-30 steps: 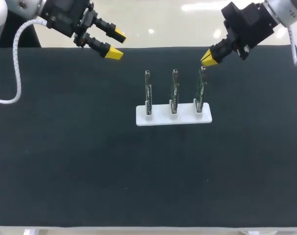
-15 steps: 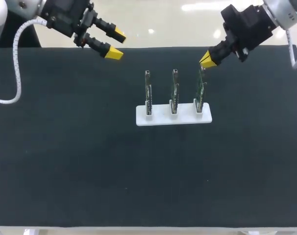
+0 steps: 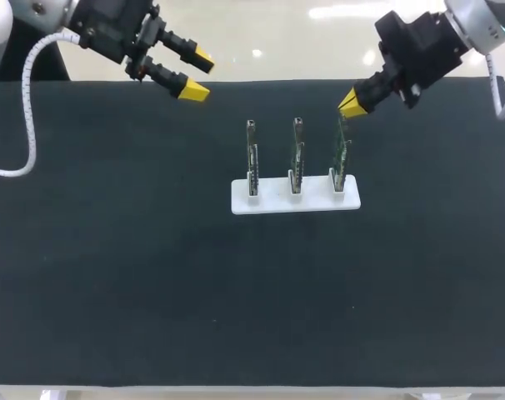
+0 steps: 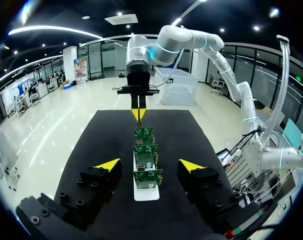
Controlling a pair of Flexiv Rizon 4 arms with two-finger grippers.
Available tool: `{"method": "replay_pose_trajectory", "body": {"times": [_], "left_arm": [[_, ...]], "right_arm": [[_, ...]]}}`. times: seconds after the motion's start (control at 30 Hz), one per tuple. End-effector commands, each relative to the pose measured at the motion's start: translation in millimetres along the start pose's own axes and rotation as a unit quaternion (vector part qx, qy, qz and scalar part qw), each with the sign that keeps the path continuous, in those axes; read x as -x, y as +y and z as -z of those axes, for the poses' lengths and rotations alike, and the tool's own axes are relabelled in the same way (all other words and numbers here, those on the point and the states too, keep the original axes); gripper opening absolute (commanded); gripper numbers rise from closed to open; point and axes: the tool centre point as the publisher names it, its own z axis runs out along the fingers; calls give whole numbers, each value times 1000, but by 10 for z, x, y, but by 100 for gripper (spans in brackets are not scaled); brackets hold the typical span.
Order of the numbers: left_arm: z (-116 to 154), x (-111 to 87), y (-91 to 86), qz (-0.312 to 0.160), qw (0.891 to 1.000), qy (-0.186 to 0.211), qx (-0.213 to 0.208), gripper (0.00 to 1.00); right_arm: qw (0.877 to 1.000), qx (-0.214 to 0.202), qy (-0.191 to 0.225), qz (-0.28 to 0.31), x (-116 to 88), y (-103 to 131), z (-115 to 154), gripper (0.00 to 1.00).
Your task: Pick up the optical module with the left hand, and insert it into the network port with the right hand.
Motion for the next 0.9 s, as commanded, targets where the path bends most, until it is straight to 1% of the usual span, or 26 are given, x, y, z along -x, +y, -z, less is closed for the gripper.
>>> {"method": "replay_pose_trajectory", "body": {"times": [0.03,0.67,0.9], "left_arm": [[1,6,8,1,1000,2,-1,100],[1,6,8,1,1000,2,-1,100],[1,6,8,1,1000,2,-1,100]], "right_arm": [[1000,-4,1,0,-11,9,-50,0],[1000,-12,-1,-1,-53,5,-139,0],[1000,-5,0,-10,114,6,86,0]]}}
